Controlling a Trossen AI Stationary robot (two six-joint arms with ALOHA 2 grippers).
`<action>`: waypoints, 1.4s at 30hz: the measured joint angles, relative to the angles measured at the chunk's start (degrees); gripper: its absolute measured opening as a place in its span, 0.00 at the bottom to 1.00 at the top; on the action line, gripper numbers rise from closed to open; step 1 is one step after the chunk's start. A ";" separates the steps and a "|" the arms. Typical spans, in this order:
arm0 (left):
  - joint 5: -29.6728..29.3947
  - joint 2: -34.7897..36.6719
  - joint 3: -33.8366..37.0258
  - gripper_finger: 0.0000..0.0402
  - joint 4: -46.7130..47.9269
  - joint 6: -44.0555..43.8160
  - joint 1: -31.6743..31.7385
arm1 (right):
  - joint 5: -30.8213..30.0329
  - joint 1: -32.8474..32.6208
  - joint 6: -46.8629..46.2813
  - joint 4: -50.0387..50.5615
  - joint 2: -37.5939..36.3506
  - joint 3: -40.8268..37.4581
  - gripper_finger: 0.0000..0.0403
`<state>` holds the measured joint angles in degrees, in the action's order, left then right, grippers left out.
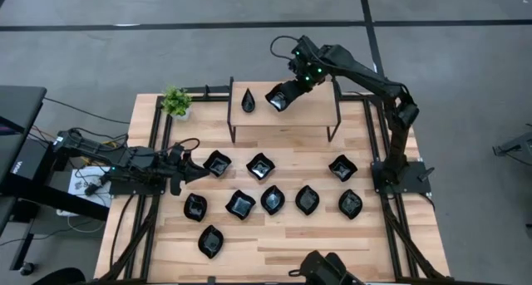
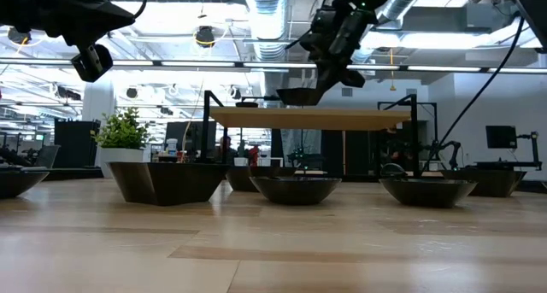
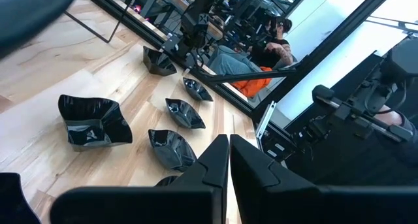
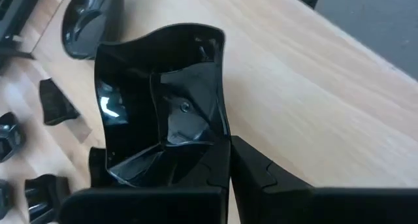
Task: Pick & Place Mini shaped plates
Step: Put the black distorted square plate on the shelf
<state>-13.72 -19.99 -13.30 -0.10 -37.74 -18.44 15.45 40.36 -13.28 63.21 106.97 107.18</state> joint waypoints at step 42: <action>-0.20 0.00 0.00 0.04 -1.31 1.49 -0.02 | 0.34 0.78 -0.10 -3.94 0.18 -3.43 0.05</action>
<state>-13.91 -19.99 -13.30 -1.41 -36.25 -18.46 15.79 41.15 -13.39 59.27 107.15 103.74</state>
